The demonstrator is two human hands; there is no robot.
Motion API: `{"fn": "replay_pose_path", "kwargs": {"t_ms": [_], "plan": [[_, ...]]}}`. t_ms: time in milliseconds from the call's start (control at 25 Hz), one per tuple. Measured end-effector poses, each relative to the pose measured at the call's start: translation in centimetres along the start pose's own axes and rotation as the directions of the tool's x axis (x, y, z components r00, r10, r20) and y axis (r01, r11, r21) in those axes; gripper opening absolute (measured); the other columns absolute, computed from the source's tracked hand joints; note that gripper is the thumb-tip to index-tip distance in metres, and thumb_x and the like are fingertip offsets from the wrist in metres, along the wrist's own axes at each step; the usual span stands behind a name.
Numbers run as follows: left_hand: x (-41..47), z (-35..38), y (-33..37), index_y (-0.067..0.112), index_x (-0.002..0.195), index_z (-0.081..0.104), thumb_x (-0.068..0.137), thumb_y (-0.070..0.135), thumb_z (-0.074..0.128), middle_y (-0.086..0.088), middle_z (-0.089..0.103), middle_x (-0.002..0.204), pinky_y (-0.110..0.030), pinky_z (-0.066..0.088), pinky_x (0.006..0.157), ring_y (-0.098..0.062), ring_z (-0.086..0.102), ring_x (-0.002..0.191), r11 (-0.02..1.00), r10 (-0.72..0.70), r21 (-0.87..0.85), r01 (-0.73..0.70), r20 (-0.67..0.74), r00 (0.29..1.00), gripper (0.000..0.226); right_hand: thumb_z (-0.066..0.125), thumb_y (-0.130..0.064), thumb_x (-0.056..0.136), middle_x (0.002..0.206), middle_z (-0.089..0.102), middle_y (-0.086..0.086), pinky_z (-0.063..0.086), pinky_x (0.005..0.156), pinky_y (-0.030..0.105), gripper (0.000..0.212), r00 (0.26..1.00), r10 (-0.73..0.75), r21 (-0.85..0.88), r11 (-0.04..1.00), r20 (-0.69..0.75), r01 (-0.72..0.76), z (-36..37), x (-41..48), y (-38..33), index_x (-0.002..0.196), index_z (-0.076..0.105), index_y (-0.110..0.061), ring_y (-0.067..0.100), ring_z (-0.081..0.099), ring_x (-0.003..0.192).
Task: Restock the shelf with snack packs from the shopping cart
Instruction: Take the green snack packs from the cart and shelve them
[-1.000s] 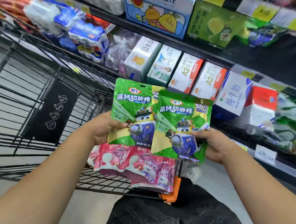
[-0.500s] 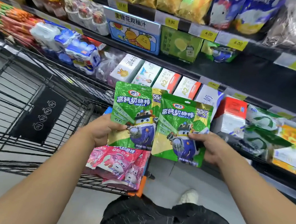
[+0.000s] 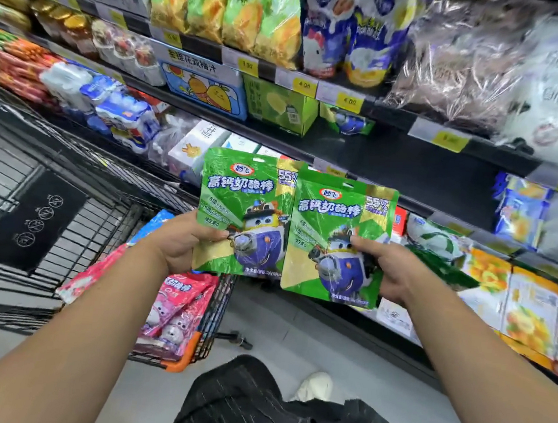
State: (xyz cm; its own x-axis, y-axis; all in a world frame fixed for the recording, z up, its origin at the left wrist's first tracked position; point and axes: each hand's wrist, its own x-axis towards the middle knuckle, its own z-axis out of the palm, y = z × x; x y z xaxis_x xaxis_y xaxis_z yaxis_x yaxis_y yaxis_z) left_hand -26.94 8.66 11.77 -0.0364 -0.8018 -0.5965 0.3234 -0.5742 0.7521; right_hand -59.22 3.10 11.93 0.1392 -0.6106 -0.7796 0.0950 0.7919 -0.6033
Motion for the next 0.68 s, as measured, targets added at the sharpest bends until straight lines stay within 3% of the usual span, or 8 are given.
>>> {"fn": "replay_pose_path", "kwargs": {"t_ms": [120, 280, 440, 600, 680], "plan": [[1.0, 1.4, 0.2, 0.004, 0.115, 0.062, 0.08, -0.018, 0.05, -0.013, 0.075, 0.099, -0.048, 0.061, 0.073, -0.027, 0.074, 0.082, 1.0, -0.008, -0.019, 0.008, 0.008, 1.0, 0.043, 0.081, -0.01, 0.058, 0.103, 0.074, 0.021, 0.058, 0.081, 0.053, 0.061, 1.0, -0.029, 0.023, 0.999, 0.0, 0.029, -1.3, 0.4, -0.8, 0.115, 0.064, 0.003, 0.036, 0.072, 0.092], [2.8, 1.6, 0.6, 0.004, 0.118, 0.06, 0.071, -0.011, 0.059, -0.014, 0.073, 0.1, -0.05, 0.061, 0.072, -0.027, 0.074, 0.08, 0.999, -0.028, 0.016, 0.028, 0.001, 1.0, 0.05, 0.08, -0.006, 0.056, 0.106, 0.073, 0.022, 0.056, 0.084, 0.054, 0.06, 0.999, -0.032, 0.022, 0.999, -0.019, 0.032, -1.7, 1.6, -1.6, 0.114, 0.064, 0.004, 0.038, 0.071, 0.097], [5.8, 0.9, 1.4, 0.006, 0.113, 0.062, 0.082, -0.017, 0.052, -0.014, 0.072, 0.101, -0.048, 0.06, 0.073, -0.026, 0.073, 0.08, 0.997, -0.068, 0.041, 0.069, -0.012, 0.998, 0.04, 0.079, -0.004, 0.055, 0.104, 0.073, 0.023, 0.057, 0.082, 0.055, 0.058, 0.999, -0.019, 0.035, 0.999, -0.042, 0.021, -1.1, 4.0, -2.3, 0.111, 0.065, 0.005, 0.039, 0.071, 0.096], [10.1, -0.8, 2.4, 0.003, 0.12, 0.06, 0.067, -0.014, 0.061, -0.017, 0.068, 0.11, -0.045, 0.06, 0.077, -0.026, 0.073, 0.083, 0.994, -0.112, 0.004, 0.112, 0.01, 0.994, 0.055, 0.08, -0.004, 0.053, 0.111, 0.069, 0.027, 0.049, 0.091, 0.066, 0.064, 0.997, -0.011, 0.053, 0.998, -0.075, 0.015, 0.1, 7.8, -2.8, 0.115, 0.064, 0.007, 0.046, 0.065, 0.108], [12.7, -2.1, 2.9, -0.001, 0.127, 0.057, 0.063, -0.017, 0.065, -0.021, 0.063, 0.123, -0.052, 0.057, 0.086, -0.034, 0.069, 0.099, 0.991, -0.131, 0.031, 0.131, 0.015, 0.991, 0.066, 0.08, -0.005, 0.054, 0.114, 0.068, 0.027, 0.05, 0.091, 0.065, 0.066, 0.996, 0.001, 0.058, 0.998, -0.088, 0.004, 1.0, 10.2, -2.9, 0.117, 0.063, 0.008, 0.045, 0.065, 0.107]]}}
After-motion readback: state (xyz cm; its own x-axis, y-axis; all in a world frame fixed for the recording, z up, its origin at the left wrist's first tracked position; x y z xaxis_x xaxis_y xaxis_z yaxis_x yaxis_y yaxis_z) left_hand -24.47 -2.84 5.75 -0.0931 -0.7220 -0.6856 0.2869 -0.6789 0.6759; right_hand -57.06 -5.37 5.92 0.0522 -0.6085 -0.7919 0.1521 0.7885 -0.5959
